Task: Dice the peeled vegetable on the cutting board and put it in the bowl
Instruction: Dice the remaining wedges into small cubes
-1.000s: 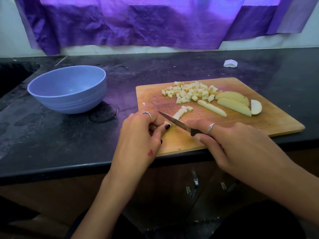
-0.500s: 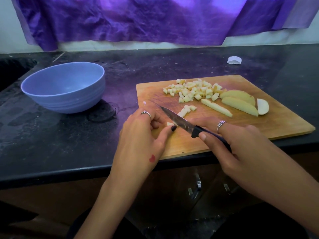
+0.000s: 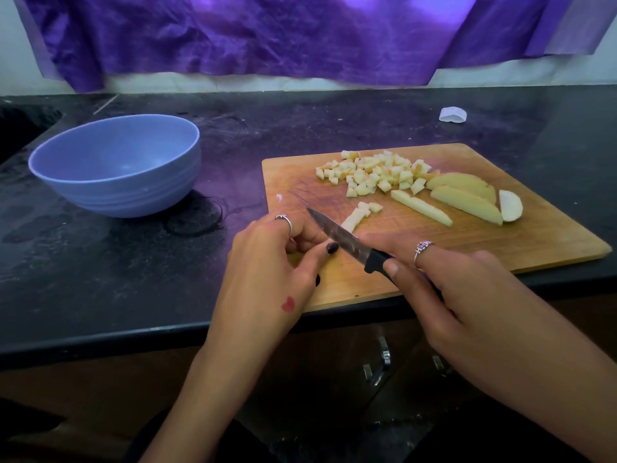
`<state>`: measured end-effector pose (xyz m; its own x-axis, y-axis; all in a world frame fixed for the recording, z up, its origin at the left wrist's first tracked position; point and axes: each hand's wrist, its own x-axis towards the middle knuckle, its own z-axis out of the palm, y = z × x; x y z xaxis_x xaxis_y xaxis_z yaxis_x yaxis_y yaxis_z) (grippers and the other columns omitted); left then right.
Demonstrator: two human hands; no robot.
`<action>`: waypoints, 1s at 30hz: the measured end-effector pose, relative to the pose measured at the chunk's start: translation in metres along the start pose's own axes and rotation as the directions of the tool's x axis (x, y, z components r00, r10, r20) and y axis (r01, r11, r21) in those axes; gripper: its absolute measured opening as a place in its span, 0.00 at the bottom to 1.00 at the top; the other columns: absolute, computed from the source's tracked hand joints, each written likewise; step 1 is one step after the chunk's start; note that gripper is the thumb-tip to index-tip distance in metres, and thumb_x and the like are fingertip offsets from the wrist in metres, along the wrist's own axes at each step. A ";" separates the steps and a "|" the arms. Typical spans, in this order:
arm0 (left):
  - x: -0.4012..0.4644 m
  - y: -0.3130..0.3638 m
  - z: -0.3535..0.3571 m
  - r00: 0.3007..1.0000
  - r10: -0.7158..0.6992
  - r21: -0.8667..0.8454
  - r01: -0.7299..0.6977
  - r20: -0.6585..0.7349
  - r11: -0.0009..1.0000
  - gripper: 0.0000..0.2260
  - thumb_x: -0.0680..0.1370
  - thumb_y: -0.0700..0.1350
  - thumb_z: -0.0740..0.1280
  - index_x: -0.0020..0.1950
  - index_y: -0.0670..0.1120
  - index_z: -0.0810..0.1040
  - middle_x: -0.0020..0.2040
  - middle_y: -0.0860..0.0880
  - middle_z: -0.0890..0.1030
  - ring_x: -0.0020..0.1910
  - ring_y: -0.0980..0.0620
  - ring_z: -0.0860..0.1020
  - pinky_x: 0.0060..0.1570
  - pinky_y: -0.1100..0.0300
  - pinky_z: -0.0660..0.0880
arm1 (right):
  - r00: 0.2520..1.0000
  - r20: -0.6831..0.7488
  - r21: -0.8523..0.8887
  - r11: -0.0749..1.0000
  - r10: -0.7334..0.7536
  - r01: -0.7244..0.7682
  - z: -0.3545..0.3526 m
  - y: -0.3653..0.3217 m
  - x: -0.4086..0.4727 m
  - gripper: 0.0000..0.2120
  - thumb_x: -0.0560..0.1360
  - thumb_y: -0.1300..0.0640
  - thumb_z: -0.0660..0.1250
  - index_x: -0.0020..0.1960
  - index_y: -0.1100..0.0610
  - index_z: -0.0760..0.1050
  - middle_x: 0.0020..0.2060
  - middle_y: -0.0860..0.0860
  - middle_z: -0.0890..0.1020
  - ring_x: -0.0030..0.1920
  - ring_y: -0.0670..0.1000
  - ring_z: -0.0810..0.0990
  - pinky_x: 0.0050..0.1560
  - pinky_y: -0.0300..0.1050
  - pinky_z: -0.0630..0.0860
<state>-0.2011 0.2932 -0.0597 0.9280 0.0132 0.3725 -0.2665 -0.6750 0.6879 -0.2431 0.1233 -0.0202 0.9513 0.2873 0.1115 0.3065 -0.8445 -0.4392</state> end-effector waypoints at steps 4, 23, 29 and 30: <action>0.001 0.001 0.001 0.999 -0.030 -0.035 0.030 0.013 0.999 0.06 0.72 0.45 0.73 0.35 0.51 0.80 0.34 0.58 0.78 0.39 0.66 0.73 0.36 0.77 0.65 | 1.000 0.014 -0.118 0.993 0.007 -0.005 -0.001 -0.004 0.001 0.20 0.77 0.42 0.47 0.68 0.37 0.63 0.31 0.45 0.71 0.30 0.45 0.69 0.28 0.36 0.62; 0.002 0.004 0.004 1.000 -0.013 0.020 0.013 0.003 1.000 0.02 0.72 0.46 0.73 0.40 0.50 0.82 0.32 0.57 0.77 0.38 0.64 0.74 0.34 0.75 0.67 | 0.978 0.008 -0.499 0.847 -0.206 0.183 -0.021 0.019 0.014 0.22 0.80 0.43 0.51 0.70 0.29 0.49 0.30 0.45 0.68 0.29 0.48 0.69 0.27 0.41 0.65; 0.022 0.013 0.011 0.998 0.030 0.177 -0.040 0.059 0.983 0.06 0.74 0.46 0.71 0.49 0.54 0.77 0.34 0.56 0.76 0.39 0.55 0.76 0.44 0.52 0.77 | 0.990 -0.085 -0.208 0.973 -0.115 0.095 -0.040 0.060 -0.003 0.26 0.70 0.34 0.42 0.61 0.38 0.68 0.33 0.45 0.77 0.33 0.45 0.75 0.34 0.47 0.74; 0.026 0.015 0.014 0.997 0.038 0.176 -0.048 0.062 0.983 0.06 0.74 0.44 0.70 0.48 0.54 0.76 0.35 0.57 0.76 0.38 0.56 0.76 0.43 0.52 0.77 | 0.991 -0.094 -0.182 0.980 -0.098 0.080 -0.042 0.066 -0.008 0.25 0.71 0.33 0.43 0.58 0.39 0.70 0.33 0.45 0.78 0.34 0.46 0.76 0.34 0.50 0.75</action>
<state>-0.1775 0.2729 -0.0483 0.9317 -0.0585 0.3585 -0.2611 -0.7940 0.5490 -0.2287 0.0462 -0.0128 0.9153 0.3250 0.2377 0.3823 -0.8868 -0.2597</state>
